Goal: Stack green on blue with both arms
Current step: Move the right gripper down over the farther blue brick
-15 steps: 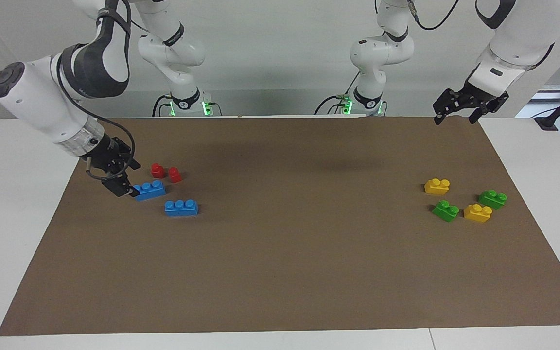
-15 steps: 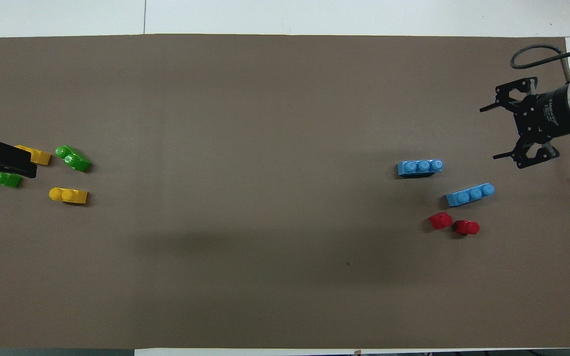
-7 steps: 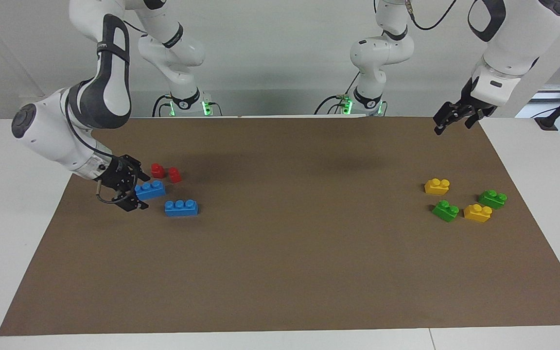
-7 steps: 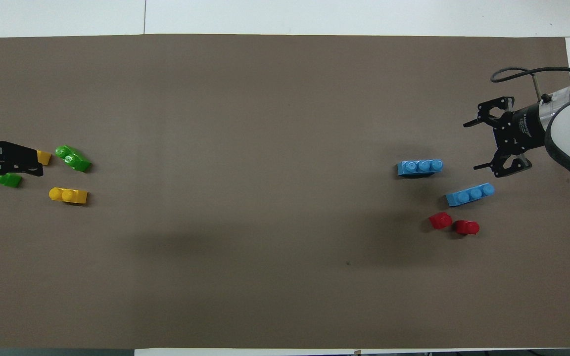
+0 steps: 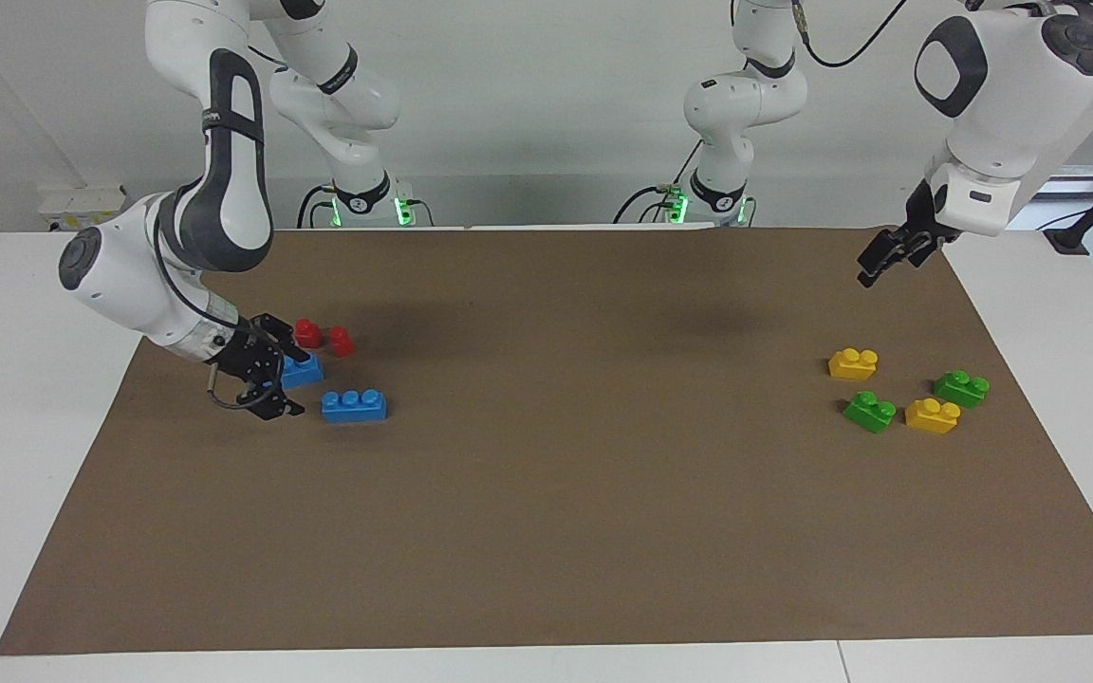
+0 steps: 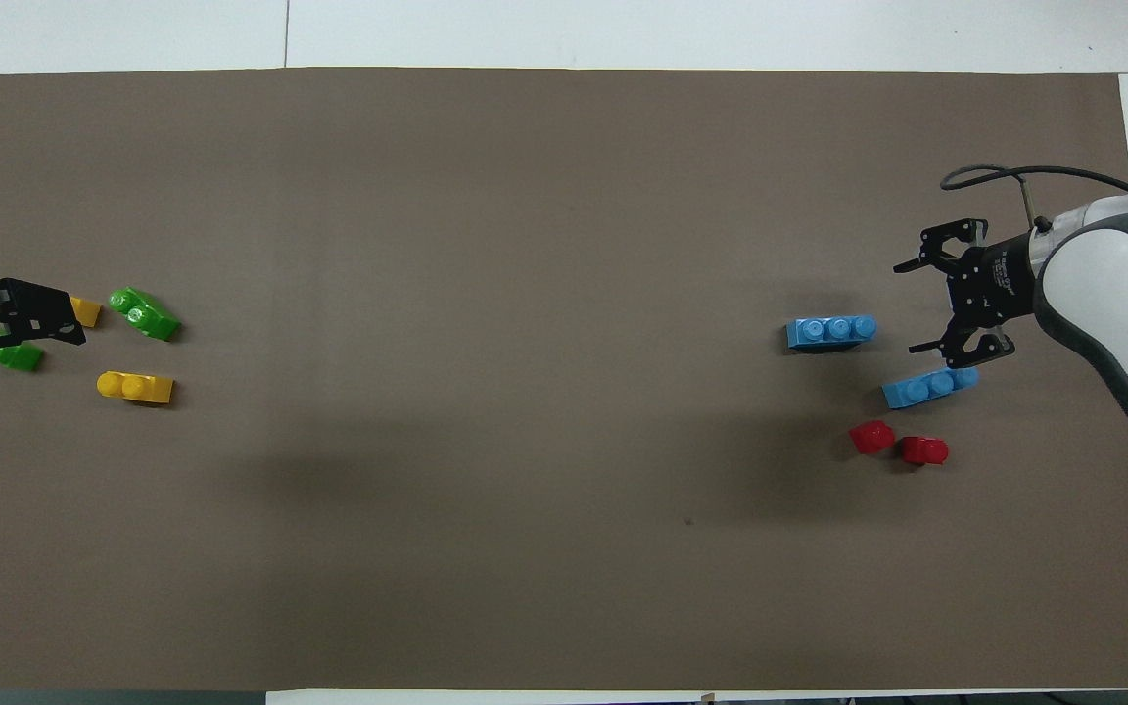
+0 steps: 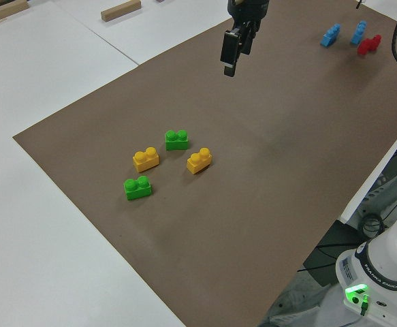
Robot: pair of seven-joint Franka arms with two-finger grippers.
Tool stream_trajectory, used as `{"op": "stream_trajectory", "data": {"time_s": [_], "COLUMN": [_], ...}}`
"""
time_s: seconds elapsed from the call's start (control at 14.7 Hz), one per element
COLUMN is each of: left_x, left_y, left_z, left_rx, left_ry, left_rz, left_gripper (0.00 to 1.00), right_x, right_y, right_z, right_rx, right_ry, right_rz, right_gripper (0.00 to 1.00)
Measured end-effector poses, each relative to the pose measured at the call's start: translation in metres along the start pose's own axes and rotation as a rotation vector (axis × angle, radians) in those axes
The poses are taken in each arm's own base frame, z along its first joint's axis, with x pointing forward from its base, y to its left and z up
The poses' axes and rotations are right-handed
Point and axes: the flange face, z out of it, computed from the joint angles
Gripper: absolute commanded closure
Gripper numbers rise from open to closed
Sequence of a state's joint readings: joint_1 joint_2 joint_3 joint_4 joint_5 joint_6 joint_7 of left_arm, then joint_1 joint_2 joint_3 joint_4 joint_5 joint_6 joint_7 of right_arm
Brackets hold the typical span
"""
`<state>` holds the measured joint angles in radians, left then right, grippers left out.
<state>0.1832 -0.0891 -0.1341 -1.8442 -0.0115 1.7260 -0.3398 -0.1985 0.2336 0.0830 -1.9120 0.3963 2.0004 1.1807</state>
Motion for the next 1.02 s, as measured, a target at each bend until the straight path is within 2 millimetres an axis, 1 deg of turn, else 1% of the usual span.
{"op": "stream_trajectory", "data": {"time_s": [0.2, 0.41, 0.61, 0.88, 1.02], "left_x": [0.005, 0.012, 0.026, 0.049, 0.058], "left_y": [-0.003, -0.007, -0.008, -0.005, -0.006], "left_z": [0.016, 0.037, 0.061, 0.098, 0.114], "left_rx": [-0.026, -0.025, -0.029, -0.046, -0.048], "left_ry": [0.015, -0.004, -0.014, -0.005, -0.010], "left_rz": [-0.159, -0.236, -0.287, -0.359, -0.376], "left_gripper": [0.00, 0.00, 0.00, 0.00, 0.00], "right_x": [0.005, 0.010, 0.011, 0.005, 0.001], "right_y": [0.001, 0.000, -0.002, -0.001, 0.000], "right_z": [0.011, 0.027, 0.042, 0.058, 0.067], "right_rx": [-0.003, 0.003, 0.009, 0.023, 0.032], "right_ry": [0.003, -0.010, -0.007, 0.012, 0.011], "right_rz": [0.009, 0.028, 0.033, 0.025, 0.027], "right_gripper": [0.00, 0.00, 0.00, 0.00, 0.00]}}
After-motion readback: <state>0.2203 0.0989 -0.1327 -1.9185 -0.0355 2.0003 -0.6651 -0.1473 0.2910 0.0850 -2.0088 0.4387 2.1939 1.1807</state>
